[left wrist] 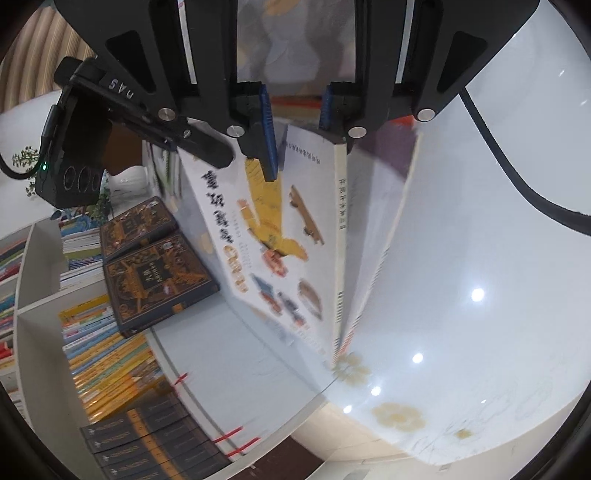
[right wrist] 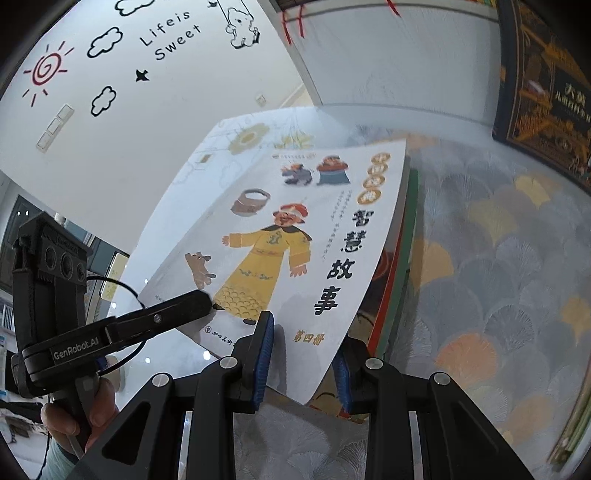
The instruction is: Organize books
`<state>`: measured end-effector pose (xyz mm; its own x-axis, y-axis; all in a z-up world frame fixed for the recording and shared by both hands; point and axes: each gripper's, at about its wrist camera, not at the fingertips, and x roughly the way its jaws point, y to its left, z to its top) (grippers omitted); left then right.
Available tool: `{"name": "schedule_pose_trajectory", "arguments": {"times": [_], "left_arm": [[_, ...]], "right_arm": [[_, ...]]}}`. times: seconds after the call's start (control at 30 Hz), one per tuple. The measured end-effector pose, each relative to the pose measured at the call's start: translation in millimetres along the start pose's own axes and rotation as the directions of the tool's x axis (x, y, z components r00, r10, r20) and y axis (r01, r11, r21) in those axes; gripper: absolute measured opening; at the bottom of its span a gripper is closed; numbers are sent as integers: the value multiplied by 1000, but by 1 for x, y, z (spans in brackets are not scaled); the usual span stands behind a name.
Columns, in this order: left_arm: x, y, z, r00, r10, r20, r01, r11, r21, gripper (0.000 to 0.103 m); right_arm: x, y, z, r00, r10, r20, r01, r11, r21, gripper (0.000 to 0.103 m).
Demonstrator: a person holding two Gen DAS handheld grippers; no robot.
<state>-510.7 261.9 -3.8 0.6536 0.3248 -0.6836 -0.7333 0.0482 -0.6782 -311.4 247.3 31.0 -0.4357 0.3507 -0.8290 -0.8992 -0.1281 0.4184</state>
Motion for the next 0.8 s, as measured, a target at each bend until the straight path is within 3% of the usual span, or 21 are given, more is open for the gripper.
{"name": "schedule_pose_trajectory", "arguments": {"times": [0.27,0.37,0.47,0.67,0.8], "left_arm": [[-28,30,-30,999,42,21,-39,993,-114,20],[-40,30,-43,998,67,19,-64,991,-119,20],[-49,26,-55,996,89,13,-87,991,-105,20],[-52,-4,-91,995,104,-15,-104,993,-46,22],[-41,-39,-119,990,133,-36,-132,991,23,29]], "right_arm": [[10,-2,-13,999,-17,-48,18,1000,13,28],[10,-6,-22,994,-16,-111,17,1000,12,28],[-8,-8,-39,993,-44,-108,40,998,-38,28],[-51,-44,-98,991,-71,-113,72,997,-2,31],[-82,-91,-151,990,-78,-120,91,990,109,33]]}}
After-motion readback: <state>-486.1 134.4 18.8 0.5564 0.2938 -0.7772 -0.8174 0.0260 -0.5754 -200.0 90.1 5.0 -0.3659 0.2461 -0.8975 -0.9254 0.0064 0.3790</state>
